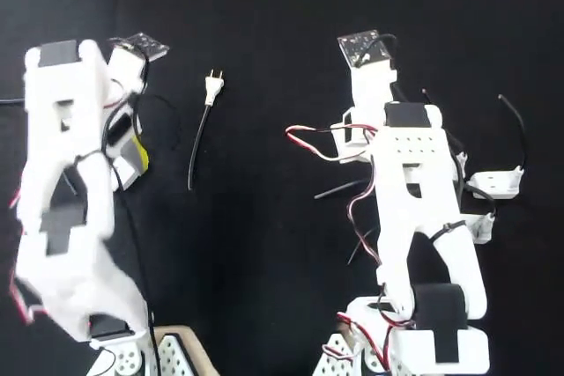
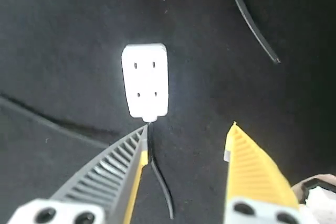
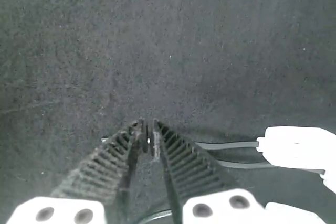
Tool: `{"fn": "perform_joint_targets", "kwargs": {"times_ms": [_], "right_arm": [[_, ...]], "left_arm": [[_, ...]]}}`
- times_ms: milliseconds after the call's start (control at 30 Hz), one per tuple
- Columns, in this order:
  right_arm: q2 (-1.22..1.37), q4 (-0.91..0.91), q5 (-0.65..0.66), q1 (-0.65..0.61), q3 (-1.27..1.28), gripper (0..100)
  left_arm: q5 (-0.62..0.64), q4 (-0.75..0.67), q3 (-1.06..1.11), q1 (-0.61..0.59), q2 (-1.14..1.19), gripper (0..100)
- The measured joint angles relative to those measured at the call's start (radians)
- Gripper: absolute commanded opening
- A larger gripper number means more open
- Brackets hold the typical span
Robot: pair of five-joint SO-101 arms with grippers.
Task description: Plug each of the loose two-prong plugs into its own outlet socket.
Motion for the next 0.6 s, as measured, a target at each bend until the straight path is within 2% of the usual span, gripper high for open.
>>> {"fn": "perform_joint_targets", "kwargs": {"times_ms": [100, 233, 433, 600], "right_arm": [[0.0, 0.0, 0.0, 0.0, 0.0, 1.3], [0.0, 0.0, 0.0, 0.0, 0.0, 1.3], [0.0, 0.0, 0.0, 0.0, 0.014, 1.3], [0.0, -0.006, 0.0, 0.0, 0.023, 1.3]], "left_arm": [[-0.072, -0.137, 0.269, -0.006, -0.189, 29], [-0.127, -0.381, 0.595, -0.048, -0.227, 29], [-0.13, -0.555, 0.621, -0.094, -0.103, 29], [-0.13, -0.569, 0.543, -0.117, -0.009, 28]]}}
